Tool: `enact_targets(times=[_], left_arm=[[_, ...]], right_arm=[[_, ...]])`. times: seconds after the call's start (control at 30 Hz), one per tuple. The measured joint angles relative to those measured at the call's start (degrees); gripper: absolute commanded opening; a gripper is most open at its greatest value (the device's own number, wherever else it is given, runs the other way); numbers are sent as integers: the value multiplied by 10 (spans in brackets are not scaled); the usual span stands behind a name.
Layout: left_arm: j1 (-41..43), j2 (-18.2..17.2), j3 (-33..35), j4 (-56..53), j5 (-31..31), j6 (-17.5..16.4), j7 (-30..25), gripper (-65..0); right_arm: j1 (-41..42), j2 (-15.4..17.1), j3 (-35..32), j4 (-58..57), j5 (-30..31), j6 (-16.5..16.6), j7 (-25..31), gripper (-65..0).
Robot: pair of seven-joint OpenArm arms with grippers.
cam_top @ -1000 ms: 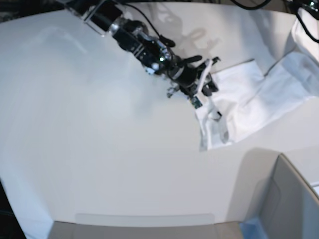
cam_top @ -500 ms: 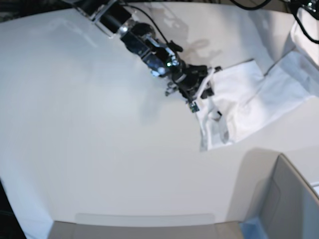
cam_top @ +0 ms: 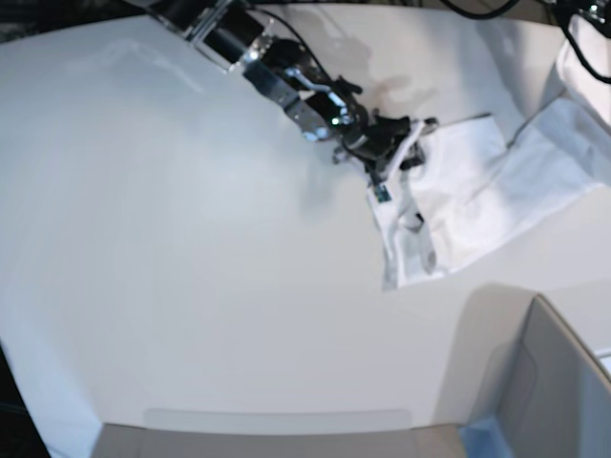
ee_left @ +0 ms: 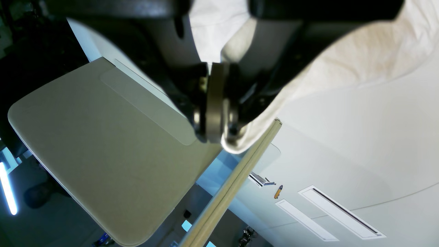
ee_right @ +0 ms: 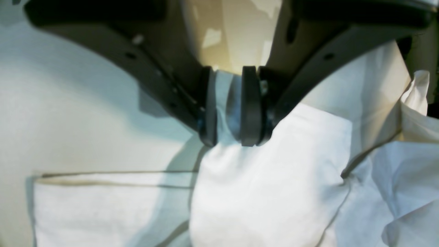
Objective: Layout the t-shirt on the table in an organized manner, then fold the t-shirt properly
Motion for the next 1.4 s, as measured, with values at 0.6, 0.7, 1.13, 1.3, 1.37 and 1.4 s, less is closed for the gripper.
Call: enact_targets(times=[0.6,0.7,1.13,1.3,1.37,1.4], left_arm=[[13,0,0,0,-1,0,0,-650],[12,0,0,0,-2,0,0,-650],[29,5,1,0,-2,0,-1,-650],[42,54,29,0,4,0,24,-650],[41,78,29,0,3,0,35,-650],[41,90,30,0,4,0,45,-650]], right_arm=[[21,11,-12,120,3,3,-5,-650],[32,27,-12,161,0,-2,-5,-650],[22,103,22,322,-19,-1,-16,-650],[22,129,70,354,-19,1,-11,-650],[11,141,94,364,-19,-1,-11,-650],[8,148,104,369,-19,-1,-13,-650]])
